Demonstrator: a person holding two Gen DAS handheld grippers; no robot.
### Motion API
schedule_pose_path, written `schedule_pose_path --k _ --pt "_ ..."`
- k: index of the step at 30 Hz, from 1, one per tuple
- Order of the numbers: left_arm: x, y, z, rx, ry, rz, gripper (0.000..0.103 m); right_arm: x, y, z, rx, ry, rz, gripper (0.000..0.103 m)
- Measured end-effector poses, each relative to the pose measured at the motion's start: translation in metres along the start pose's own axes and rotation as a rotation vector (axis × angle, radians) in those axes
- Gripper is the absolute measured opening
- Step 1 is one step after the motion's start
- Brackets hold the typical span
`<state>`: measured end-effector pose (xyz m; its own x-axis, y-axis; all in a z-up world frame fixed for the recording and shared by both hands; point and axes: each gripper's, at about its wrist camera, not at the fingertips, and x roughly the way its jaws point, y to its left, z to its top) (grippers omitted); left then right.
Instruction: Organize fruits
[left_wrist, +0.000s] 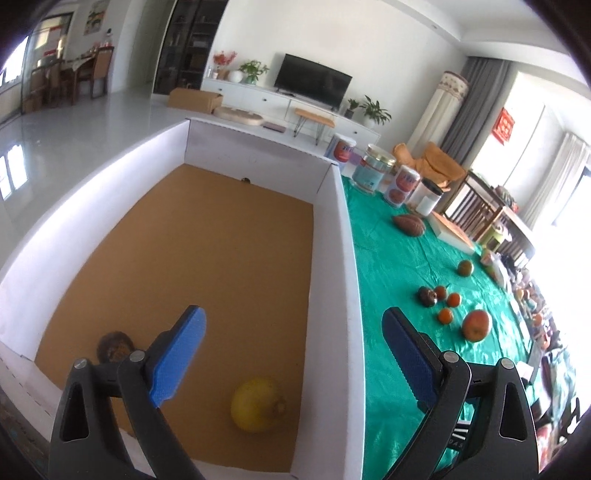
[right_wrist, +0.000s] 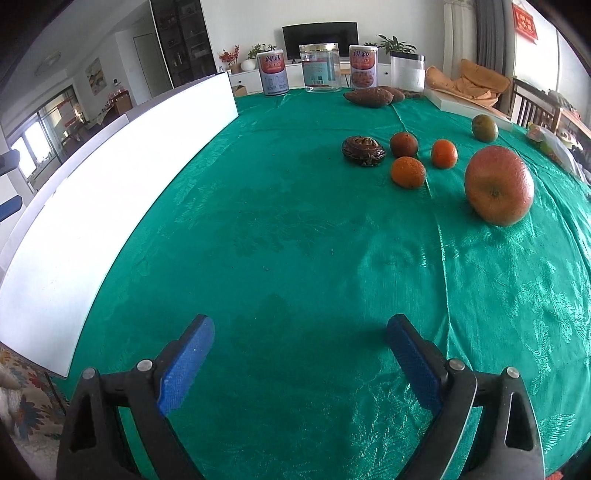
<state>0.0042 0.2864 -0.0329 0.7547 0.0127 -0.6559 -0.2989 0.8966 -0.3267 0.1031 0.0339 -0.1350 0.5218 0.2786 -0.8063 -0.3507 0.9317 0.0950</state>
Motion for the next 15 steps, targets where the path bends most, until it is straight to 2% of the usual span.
schedule_pose_path --k 7,15 --pt "0.001 -0.01 -0.005 0.02 0.003 -0.015 0.097 0.003 0.008 -0.003 -0.043 0.011 -0.038 0.103" --pt "0.006 -0.027 -0.008 0.065 0.006 -0.008 0.097 0.004 0.008 -0.002 -0.049 0.009 -0.045 0.103"
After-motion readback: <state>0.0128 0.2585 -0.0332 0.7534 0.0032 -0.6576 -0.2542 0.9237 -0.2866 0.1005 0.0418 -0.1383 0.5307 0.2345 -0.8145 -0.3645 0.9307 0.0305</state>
